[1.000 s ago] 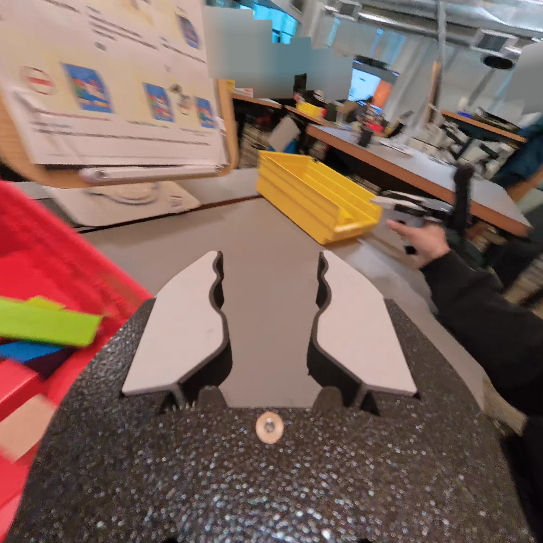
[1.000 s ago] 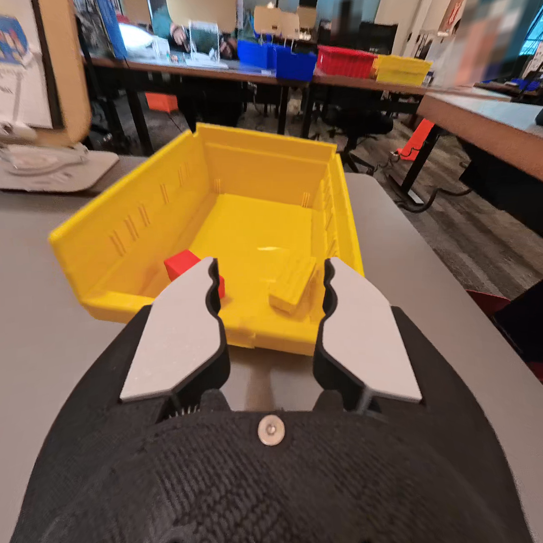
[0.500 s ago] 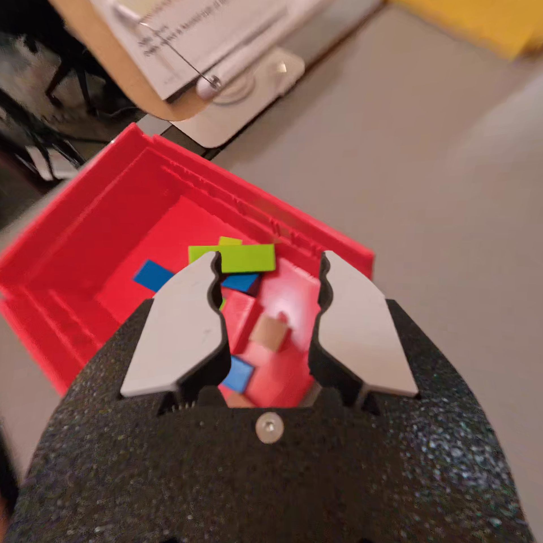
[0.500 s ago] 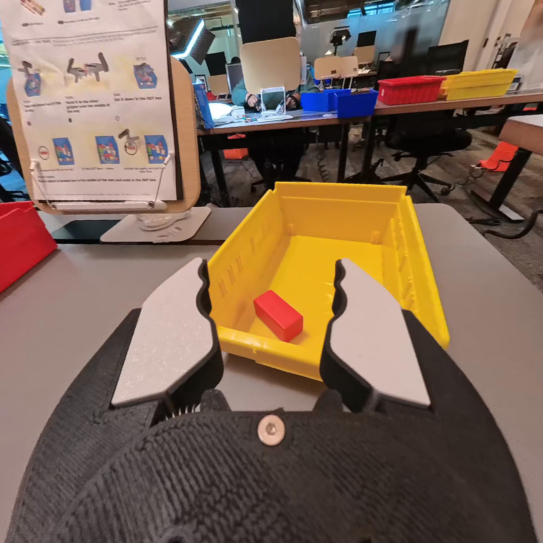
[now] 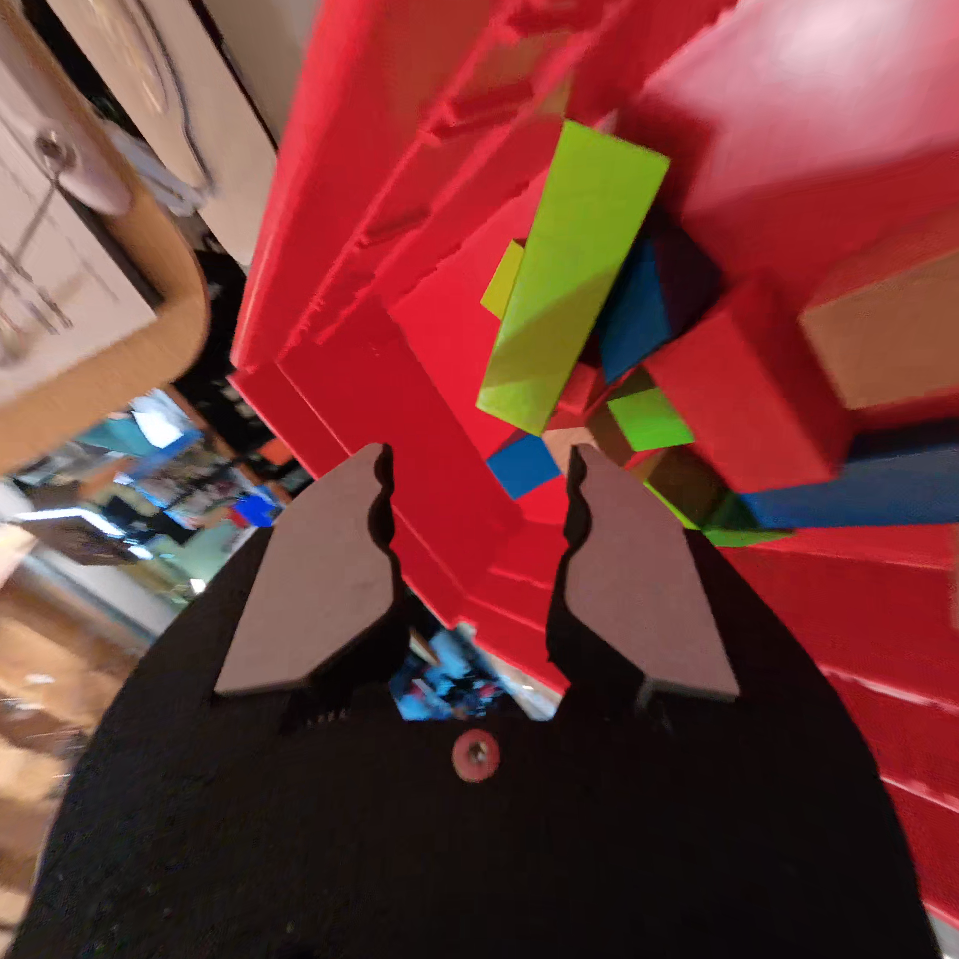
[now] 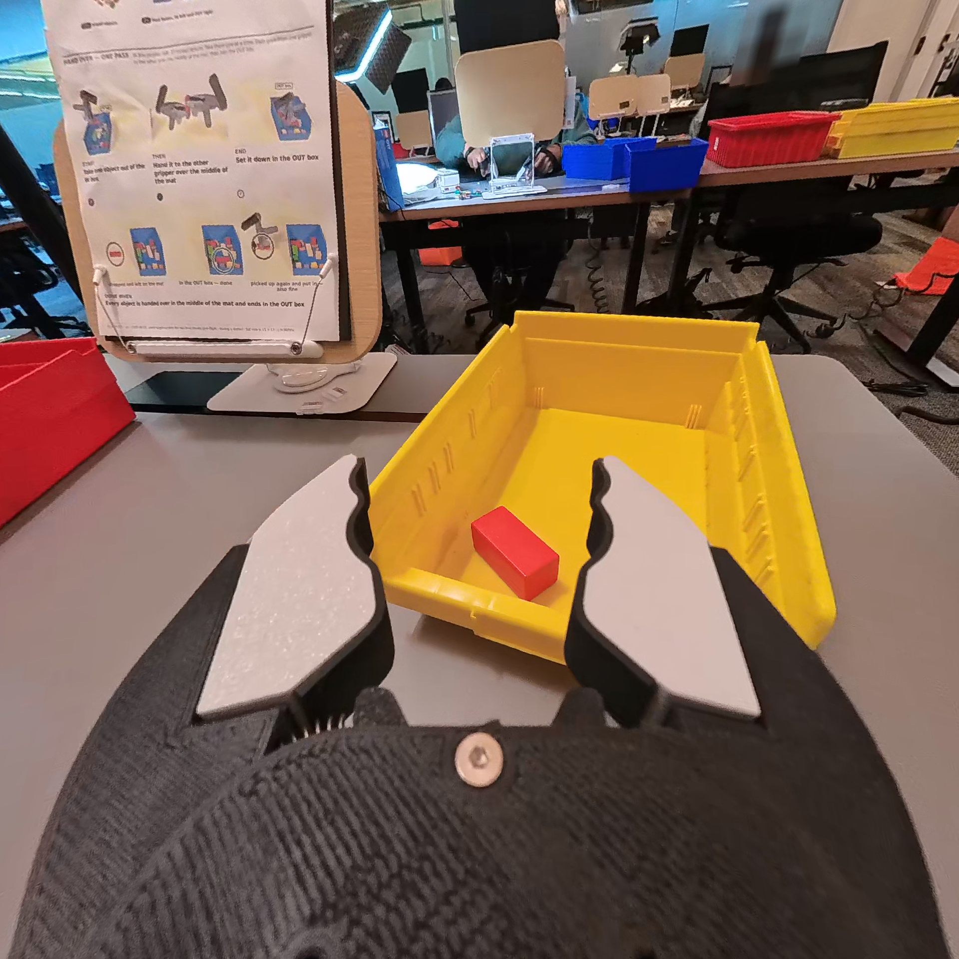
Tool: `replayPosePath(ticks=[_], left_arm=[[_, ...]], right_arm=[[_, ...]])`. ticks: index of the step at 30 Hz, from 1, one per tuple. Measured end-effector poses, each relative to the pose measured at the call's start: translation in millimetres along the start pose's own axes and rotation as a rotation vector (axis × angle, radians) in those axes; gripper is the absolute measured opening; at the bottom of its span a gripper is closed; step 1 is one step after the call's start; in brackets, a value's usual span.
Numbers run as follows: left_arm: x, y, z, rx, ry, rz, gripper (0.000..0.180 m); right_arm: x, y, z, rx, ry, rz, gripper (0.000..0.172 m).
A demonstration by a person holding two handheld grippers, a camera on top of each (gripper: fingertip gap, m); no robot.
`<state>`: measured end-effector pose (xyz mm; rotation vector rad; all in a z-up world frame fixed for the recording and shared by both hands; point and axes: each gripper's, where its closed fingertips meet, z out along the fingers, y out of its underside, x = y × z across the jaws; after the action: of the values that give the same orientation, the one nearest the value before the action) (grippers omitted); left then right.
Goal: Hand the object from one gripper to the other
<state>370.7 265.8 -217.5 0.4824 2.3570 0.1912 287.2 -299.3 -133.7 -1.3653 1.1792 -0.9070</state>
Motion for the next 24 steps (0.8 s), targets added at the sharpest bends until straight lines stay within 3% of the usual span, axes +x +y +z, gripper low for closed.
replayPosePath(ticks=[1, 11, 16, 20, 24], left_arm=[[-2.1, -0.9, 4.7, -0.006, -0.024, 0.059, 0.059], [13.1, -16.3, 23.1, 0.053, 0.149, 0.224, 0.06], [23.0, -15.0, 32.1, 0.028, 0.263, 0.244, 0.048], [28.7, -16.1, 35.0, 0.016, 0.326, 0.195, 0.034], [27.5, -6.3, 29.2, -0.041, 0.364, 0.053, 0.034]], right_arm=[[1.1, 0.6, 0.2, 0.0, 0.002, 0.001, 0.082], [12.0, 13.3, 6.1, -0.029, 0.006, 0.029, 0.083], [13.6, 19.8, 8.8, -0.049, 0.005, 0.032, 0.083], [15.3, 21.2, 9.3, -0.05, 0.007, 0.04, 0.083], [12.6, 20.4, 9.6, -0.048, -0.004, 0.048, 0.083]])
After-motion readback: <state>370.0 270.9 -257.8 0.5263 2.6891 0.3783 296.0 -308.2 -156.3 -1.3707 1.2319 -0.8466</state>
